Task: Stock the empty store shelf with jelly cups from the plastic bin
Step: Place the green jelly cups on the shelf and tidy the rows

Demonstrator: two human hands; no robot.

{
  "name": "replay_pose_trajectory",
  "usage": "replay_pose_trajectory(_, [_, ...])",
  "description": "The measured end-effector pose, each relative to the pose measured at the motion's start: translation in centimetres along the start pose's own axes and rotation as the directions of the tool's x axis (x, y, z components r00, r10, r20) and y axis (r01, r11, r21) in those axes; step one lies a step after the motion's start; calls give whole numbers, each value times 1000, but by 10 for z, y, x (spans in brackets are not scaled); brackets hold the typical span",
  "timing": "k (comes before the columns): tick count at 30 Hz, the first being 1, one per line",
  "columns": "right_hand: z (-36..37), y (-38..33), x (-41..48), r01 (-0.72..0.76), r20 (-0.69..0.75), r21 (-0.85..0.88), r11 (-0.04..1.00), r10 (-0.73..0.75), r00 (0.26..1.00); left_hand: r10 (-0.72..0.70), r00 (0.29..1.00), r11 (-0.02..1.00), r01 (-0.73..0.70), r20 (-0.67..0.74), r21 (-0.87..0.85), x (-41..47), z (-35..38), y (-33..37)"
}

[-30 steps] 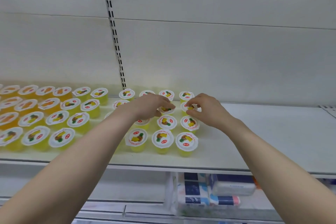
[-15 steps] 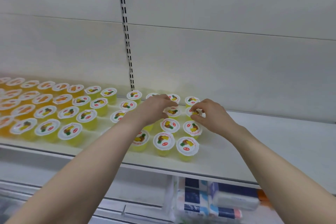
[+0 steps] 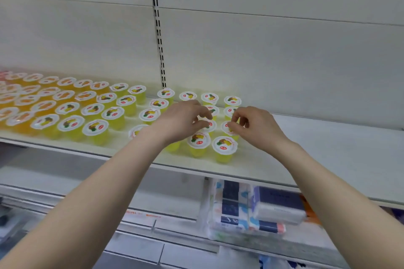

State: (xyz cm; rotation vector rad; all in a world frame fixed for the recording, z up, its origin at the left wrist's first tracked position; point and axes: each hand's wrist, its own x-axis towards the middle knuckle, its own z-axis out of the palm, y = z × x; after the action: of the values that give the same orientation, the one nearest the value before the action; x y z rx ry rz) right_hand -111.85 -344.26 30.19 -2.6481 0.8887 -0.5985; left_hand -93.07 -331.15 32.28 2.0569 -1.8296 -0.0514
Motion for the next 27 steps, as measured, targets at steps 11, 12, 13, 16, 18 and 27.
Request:
replay_pose_trajectory(11, [5, -42, -58, -70, 67, -63, 996, 74, 995, 126, 984, 977, -145, 124, 157, -41, 7, 0])
replay_pose_trajectory(12, [7, -45, -61, -78, 76, -96, 992, 85, 993, 132, 984, 974, -151, 116, 169, -42, 9, 0])
replay_pose_trajectory(13, [10, -48, -62, -86, 66, -118, 989, 95, 993, 139, 986, 974, -153, 94, 166, -42, 11, -1])
replay_pose_trajectory(16, [18, -56, -66, -125, -20, -108, 986, 123, 992, 140, 990, 981, -141, 22, 132, -45, 17, -1])
replay_pose_trajectory(18, [19, -58, -69, -150, -44, -111, 982, 146, 988, 149, 989, 982, -147, -8, 121, -48, 19, -2])
replay_pose_trajectory(27, [17, -54, -76, -192, -51, -138, 972, 187, 981, 156, 986, 987, -153, -66, 49, -60, 23, -1])
